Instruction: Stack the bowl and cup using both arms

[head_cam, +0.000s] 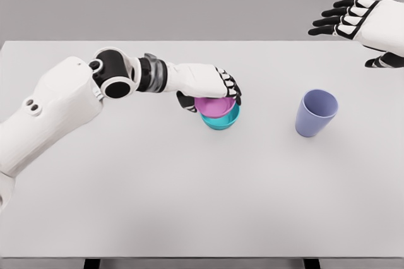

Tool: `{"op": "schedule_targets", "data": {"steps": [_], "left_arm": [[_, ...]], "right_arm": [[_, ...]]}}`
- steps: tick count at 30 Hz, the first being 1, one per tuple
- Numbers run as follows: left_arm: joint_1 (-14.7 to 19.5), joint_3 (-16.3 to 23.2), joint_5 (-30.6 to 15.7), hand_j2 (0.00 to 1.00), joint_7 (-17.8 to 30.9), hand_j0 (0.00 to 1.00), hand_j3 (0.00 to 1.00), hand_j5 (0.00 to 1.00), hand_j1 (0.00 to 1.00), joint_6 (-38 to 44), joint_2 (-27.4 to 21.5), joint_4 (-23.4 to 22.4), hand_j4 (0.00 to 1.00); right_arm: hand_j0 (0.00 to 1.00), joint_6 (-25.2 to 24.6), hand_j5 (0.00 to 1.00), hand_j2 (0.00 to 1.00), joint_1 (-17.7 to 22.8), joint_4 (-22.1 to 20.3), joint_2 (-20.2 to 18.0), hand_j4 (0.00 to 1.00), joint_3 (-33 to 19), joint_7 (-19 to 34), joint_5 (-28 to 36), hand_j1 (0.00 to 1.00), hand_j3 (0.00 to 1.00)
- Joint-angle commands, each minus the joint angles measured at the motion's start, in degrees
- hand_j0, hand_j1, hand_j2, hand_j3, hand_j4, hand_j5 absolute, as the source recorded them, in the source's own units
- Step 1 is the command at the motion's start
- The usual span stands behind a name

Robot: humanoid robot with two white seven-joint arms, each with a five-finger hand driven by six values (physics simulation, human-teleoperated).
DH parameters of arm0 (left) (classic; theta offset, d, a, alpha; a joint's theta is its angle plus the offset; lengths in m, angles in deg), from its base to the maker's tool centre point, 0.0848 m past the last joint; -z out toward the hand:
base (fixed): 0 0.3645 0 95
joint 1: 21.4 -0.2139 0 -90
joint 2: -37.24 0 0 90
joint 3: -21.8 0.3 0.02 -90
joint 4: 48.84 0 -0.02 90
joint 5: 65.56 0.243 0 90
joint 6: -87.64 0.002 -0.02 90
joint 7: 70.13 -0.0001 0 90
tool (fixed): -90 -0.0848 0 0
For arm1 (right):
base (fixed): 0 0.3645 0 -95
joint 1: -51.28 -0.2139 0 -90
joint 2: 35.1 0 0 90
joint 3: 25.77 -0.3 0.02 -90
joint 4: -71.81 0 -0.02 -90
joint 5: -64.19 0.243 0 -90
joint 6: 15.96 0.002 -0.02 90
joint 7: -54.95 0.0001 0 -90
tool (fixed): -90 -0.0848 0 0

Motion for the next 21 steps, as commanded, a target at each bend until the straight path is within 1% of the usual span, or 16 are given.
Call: {"op": "schedule_targets", "data": {"steps": [1,4,6,7,8,11,13,14,15,16,17,18,19,20,21], "left_arm": [[0.0,0.1,-0.2,0.78,0.0,0.78,0.78,0.78,0.78,0.1,0.1,-0.2,0.78],[0.0,0.7,-0.1,0.78,0.0,0.78,0.78,0.78,0.78,0.2,0.2,-0.6,0.78],[0.0,0.7,-0.1,0.78,0.0,0.78,0.78,0.78,0.78,0.2,0.7,-0.7,0.78],[0.0,0.8,-0.1,0.79,0.0,0.79,0.79,0.79,0.79,0.2,0.8,-0.9,0.79],[0.0,0.8,-0.1,0.80,0.0,0.80,0.80,0.80,0.80,0.2,1.0,-1.2,0.80],[0.0,0.8,-0.1,0.81,0.0,0.81,0.81,0.81,0.81,0.2,1.5,-1.6,0.81],[0.0,0.8,-0.1,0.85,0.0,0.85,0.85,0.85,0.85,0.1,1.5,-1.6,0.85],[0.0,0.8,-0.1,0.90,0.0,0.90,0.90,0.90,0.90,-0.1,1.5,-1.6,0.90],[0.0,0.7,-0.1,0.97,0.0,0.97,0.97,0.97,0.97,-0.3,1.5,-1.6,0.97],[0.0,0.7,-0.1,1.00,0.0,1.00,1.00,1.00,1.00,-0.4,1.5,-1.6,1.00],[0.1,0.7,-0.1,1.00,0.0,1.00,1.00,1.00,1.00,-0.4,1.5,-1.6,1.00],[0.1,0.7,-0.1,1.00,0.0,1.00,1.00,1.00,1.00,-0.5,1.5,-1.6,1.00],[0.1,0.8,-0.1,1.00,0.0,1.00,1.00,1.00,1.00,-0.4,1.5,-1.6,1.00],[0.1,0.8,-0.1,1.00,0.0,1.00,1.00,1.00,1.00,-0.5,1.5,-1.6,1.00],[0.1,0.7,-0.1,1.00,0.0,1.00,1.00,1.00,1.00,-0.4,1.5,-1.6,1.00]], "right_arm": [[1.00,-0.2,1.00,1.00,0.0,0.0,-0.2,1.00,0.0,0.0,0.2,1.00,1.00],[1.00,-0.2,1.00,1.00,0.4,0.0,-0.3,1.00,0.1,0.0,0.2,1.00,1.00],[1.00,-0.2,1.00,1.00,0.7,0.0,-1.4,1.00,0.2,0.0,0.2,1.00,1.00],[1.00,-0.2,1.00,1.00,1.8,0.1,-1.7,1.00,0.2,0.0,0.3,1.00,1.00],[1.00,-0.2,1.00,1.00,2.3,0.1,-3.0,1.00,0.2,0.0,0.2,1.00,1.00],[1.00,-0.2,1.00,1.00,3.0,0.1,-3.8,1.00,0.1,0.0,0.2,1.00,1.00],[1.00,-0.2,1.00,1.00,3.7,-0.2,-4.7,1.00,-0.3,0.0,0.2,1.00,1.00],[1.00,-0.2,1.00,1.00,5.0,-0.4,-5.8,1.00,-2.1,0.0,0.2,1.00,1.00],[1.00,-0.2,1.00,1.00,6.8,-0.8,-6.0,1.00,-3.4,0.0,0.2,1.00,1.00],[1.00,-0.2,1.00,1.00,8.1,-0.8,-6.1,1.00,-5.0,0.0,0.9,1.00,1.00],[1.00,-0.2,1.00,1.00,8.7,-0.6,-7.2,1.00,-4.8,0.0,1.4,1.00,1.00],[1.00,-0.2,1.00,1.00,11.0,-0.7,-8.2,1.00,-4.8,0.0,3.6,1.00,1.00],[1.00,-0.2,1.00,1.00,11.1,-0.7,-8.1,1.00,-5.1,0.0,6.2,1.00,1.00],[1.00,-0.2,1.00,1.00,11.1,-0.8,-8.9,1.00,-6.1,0.0,8.9,1.00,1.00],[1.00,-0.2,1.00,1.00,11.2,-0.7,-10.4,1.00,-6.6,0.0,9.0,1.00,1.00]]}}
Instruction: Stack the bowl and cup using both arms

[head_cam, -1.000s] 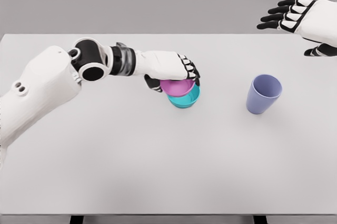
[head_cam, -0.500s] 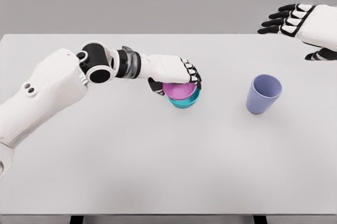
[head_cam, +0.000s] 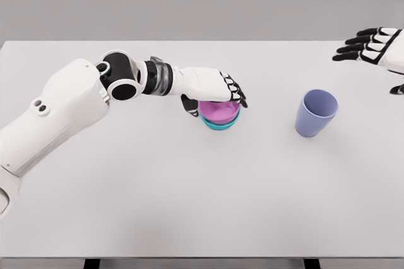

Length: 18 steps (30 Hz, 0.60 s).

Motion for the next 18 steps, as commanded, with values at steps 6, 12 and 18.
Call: {"op": "schedule_targets", "data": {"steps": [6,12,18], "left_arm": [[0.3,-0.4,-0.7,1.00,0.0,1.00,1.00,1.00,1.00,-0.1,-0.2,0.7,1.00],[0.4,-2.3,-2.7,1.00,0.0,1.00,1.00,1.00,1.00,-0.3,-6.3,9.6,1.00],[-5.8,-15.5,-44.0,1.00,0.0,1.00,1.00,1.00,1.00,-0.3,-24.2,20.6,1.00]], "right_arm": [[1.00,-0.2,1.00,1.00,2.5,0.1,-3.6,1.00,-1.0,0.0,-5.1,1.00,1.00],[1.00,-0.2,1.00,1.00,2.2,-0.1,-2.9,1.00,-0.9,0.0,-3.7,1.00,1.00],[1.00,-0.2,1.00,1.00,2.0,-0.1,-3.1,1.00,-0.8,0.0,1.4,1.00,1.00]]}}
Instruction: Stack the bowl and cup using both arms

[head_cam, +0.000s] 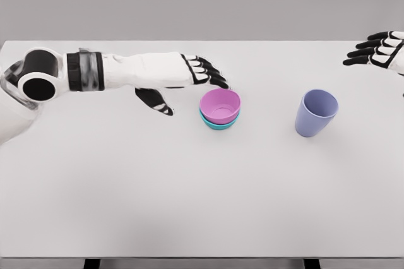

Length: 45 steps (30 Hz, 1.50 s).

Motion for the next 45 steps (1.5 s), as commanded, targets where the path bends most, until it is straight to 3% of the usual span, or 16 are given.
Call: {"op": "schedule_targets", "data": {"steps": [1,2,3,5,7,8,9,10,14,20,26,32,45], "left_arm": [[0.0,-4.8,-24.1,1.00,0.0,1.00,1.00,1.00,1.00,0.1,-7.8,2.8,1.00],[-3.0,-6.9,-31.7,1.00,0.0,1.00,1.00,1.00,1.00,-0.2,-10.5,2.8,1.00],[-5.1,-8.8,-32.4,1.00,0.0,1.00,1.00,1.00,1.00,-1.1,-11.4,2.7,1.00],[-13.7,-15.9,-32.6,1.00,0.0,1.00,1.00,1.00,1.00,-1.4,-12.8,1.9,1.00],[-19.1,-20.8,-32.2,1.00,0.0,1.00,1.00,1.00,1.00,-1.4,-12.7,1.1,1.00],[-22.2,-23.0,-32.1,1.00,0.0,1.00,1.00,1.00,1.00,-1.4,-12.6,0.3,1.00],[-23.0,-23.5,-32.0,1.00,0.0,1.00,1.00,1.00,1.00,-1.4,-12.5,-0.5,1.00],[-23.1,-23.5,-32.0,1.00,0.0,1.00,1.00,1.00,1.00,-1.4,-12.6,-2.3,1.00],[-23.2,-23.5,-32.0,1.00,0.0,1.00,1.00,1.00,1.00,-1.4,-12.3,-2.4,1.00],[-23.5,-23.5,-30.8,1.00,0.0,1.00,1.00,1.00,1.00,-1.4,-12.3,-2.6,1.00],[-23.5,-23.5,-30.2,1.00,0.0,1.00,1.00,1.00,1.00,-1.3,-12.0,-2.8,1.00],[-23.4,-23.5,-29.9,1.00,0.0,1.00,1.00,1.00,1.00,-1.0,-11.8,-2.9,1.00],[-23.4,-23.5,-29.9,1.00,0.0,1.00,1.00,1.00,1.00,-0.9,-11.4,-3.3,1.00]], "right_arm": [[1.00,-0.2,1.00,1.00,0.0,0.0,0.0,1.00,0.0,0.0,1.9,1.00,1.00],[1.00,-0.2,1.00,1.00,-0.2,0.0,0.2,1.00,0.1,0.0,2.3,1.00,1.00],[1.00,-0.2,1.00,1.00,-0.1,0.0,0.2,1.00,0.1,0.0,2.4,1.00,1.00],[1.00,-0.2,1.00,1.00,-0.6,0.0,0.2,1.00,0.2,0.0,2.4,1.00,1.00],[1.00,-0.2,1.00,1.00,-1.6,0.0,0.3,1.00,2.2,0.0,2.4,1.00,1.00],[1.00,-0.2,1.00,1.00,-5.6,0.0,0.3,1.00,6.2,0.0,2.4,1.00,1.00],[1.00,-0.2,1.00,1.00,-8.1,0.0,0.4,1.00,9.1,0.0,2.3,1.00,1.00],[1.00,-0.2,1.00,1.00,-9.1,-0.1,0.5,1.00,11.2,0.0,2.0,1.00,1.00],[1.00,-0.2,1.00,1.00,-9.4,0.0,2.8,1.00,13.5,0.0,1.7,1.00,1.00],[1.00,-0.2,1.00,1.00,-14.5,0.0,3.2,1.00,20.3,0.0,0.7,1.00,1.00],[1.00,-0.2,1.00,1.00,-16.5,0.3,4.1,1.00,24.1,0.0,-1.4,1.00,1.00],[1.00,-0.2,1.00,1.00,-19.2,4.7,6.6,1.00,27.8,0.0,-3.4,1.00,1.00],[1.00,-0.2,1.00,1.00,-22.7,8.9,9.5,1.00,34.4,0.0,-4.9,1.00,1.00]]}}
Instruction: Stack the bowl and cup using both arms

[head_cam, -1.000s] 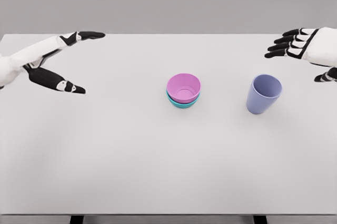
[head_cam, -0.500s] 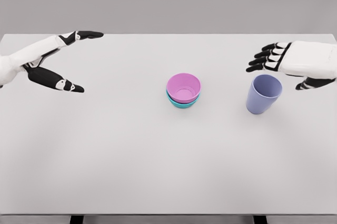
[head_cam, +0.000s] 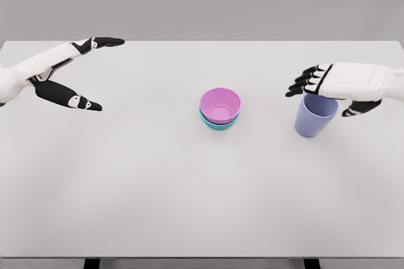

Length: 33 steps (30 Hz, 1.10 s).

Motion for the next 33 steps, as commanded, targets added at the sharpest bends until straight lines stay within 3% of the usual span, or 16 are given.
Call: {"op": "schedule_targets", "data": {"steps": [1,16,33], "left_arm": [[0.0,0.0,-0.4,1.00,0.0,1.00,1.00,1.00,1.00,0.1,0.0,0.0,1.00],[0.0,0.0,-0.5,1.00,0.0,1.00,1.00,1.00,1.00,0.0,0.2,-0.4,1.00],[0.0,0.0,-0.5,1.00,0.0,1.00,1.00,1.00,1.00,-0.2,0.4,-0.9,1.00]], "right_arm": [[1.00,-0.2,1.00,1.00,0.0,0.8,0.1,1.00,0.7,0.0,-0.5,1.00,1.00],[1.00,-0.2,1.00,1.00,-1.9,6.8,2.7,1.00,4.3,0.0,-1.4,1.00,1.00],[1.00,-0.2,1.00,1.00,-3.1,9.9,4.0,1.00,6.9,0.0,-1.9,1.00,1.00]]}}
